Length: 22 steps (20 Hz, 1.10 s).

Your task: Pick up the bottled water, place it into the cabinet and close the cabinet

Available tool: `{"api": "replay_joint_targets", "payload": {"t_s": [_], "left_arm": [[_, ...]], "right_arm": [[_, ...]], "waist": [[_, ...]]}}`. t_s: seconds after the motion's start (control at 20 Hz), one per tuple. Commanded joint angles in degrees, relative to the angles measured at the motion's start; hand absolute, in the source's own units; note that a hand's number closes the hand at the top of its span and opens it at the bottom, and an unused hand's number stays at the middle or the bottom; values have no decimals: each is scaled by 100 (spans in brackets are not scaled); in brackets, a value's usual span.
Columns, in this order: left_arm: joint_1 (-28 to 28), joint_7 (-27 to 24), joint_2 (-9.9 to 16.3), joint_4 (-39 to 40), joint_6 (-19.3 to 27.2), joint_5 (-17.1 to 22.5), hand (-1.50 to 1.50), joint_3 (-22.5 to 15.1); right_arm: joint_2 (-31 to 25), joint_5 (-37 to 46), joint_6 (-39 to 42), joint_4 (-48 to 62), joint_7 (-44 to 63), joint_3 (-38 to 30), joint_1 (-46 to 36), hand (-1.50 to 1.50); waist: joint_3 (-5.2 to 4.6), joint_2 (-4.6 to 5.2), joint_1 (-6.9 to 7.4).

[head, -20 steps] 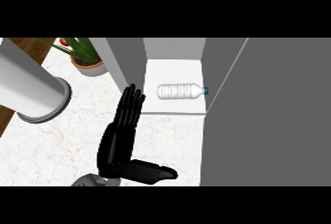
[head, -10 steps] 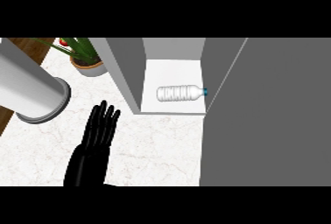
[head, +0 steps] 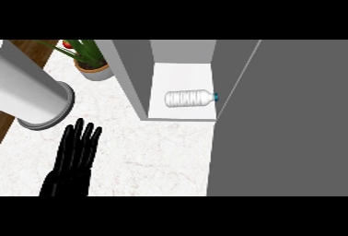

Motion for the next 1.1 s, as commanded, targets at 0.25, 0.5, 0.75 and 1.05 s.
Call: {"api": "replay_joint_targets", "payload": {"t_s": [0.25, 0.5, 0.75, 1.05], "left_arm": [[452, -79, 284, -321, -226, 247, -150, 358], [602, -100, 592, -316, -561, 511, -150, 772], [850, -238, 662, -415, -744, 526, -150, 778], [966, -359, 711, -184, -1086, 744, -150, 958]], "right_arm": [[412, 1182, -215, -483, 1074, 1513, -1267, 150], [779, 1252, -496, -232, 1530, 1567, -2121, 150], [782, 1160, -1012, 274, 1910, 1702, -2982, 150], [771, 1159, -1290, 544, 2053, 1725, -3652, 150]], "waist": [[-22, -40, 85], [-31, -42, 100], [-35, -19, 187], [-50, -3, 157]]}}
